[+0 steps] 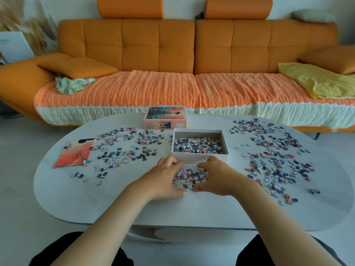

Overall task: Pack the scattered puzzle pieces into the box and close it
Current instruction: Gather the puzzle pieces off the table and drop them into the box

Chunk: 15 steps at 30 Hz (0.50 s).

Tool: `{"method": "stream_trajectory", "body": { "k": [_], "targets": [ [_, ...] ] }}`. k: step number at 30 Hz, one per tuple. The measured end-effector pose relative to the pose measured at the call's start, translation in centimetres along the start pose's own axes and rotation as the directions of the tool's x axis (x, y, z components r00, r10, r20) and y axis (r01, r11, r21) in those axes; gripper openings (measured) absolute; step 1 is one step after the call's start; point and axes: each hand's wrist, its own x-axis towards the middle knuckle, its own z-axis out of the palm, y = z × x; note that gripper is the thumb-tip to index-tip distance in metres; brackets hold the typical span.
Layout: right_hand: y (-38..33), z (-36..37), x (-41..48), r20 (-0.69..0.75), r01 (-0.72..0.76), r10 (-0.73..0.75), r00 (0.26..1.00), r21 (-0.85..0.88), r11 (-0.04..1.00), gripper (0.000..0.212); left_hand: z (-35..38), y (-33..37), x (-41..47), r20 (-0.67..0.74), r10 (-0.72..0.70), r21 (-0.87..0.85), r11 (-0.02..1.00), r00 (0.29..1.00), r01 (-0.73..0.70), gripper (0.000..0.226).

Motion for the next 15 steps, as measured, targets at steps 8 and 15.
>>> {"method": "stream_trajectory", "body": {
  "k": [8,15],
  "targets": [
    [-1.5,0.4,1.0,-0.073,0.045,-0.041,0.996,0.051,0.998,0.030,0.8,0.9,1.2,-0.144,0.057,-0.108,0.991,0.988,-0.073,0.038],
    [-1.7,0.3,1.1,-0.084,0.015,-0.001,0.996,0.161,0.987,0.032,0.3,0.8,1.2,-0.175,0.010,-0.222,0.974,0.985,-0.049,0.030]
  ]
}}
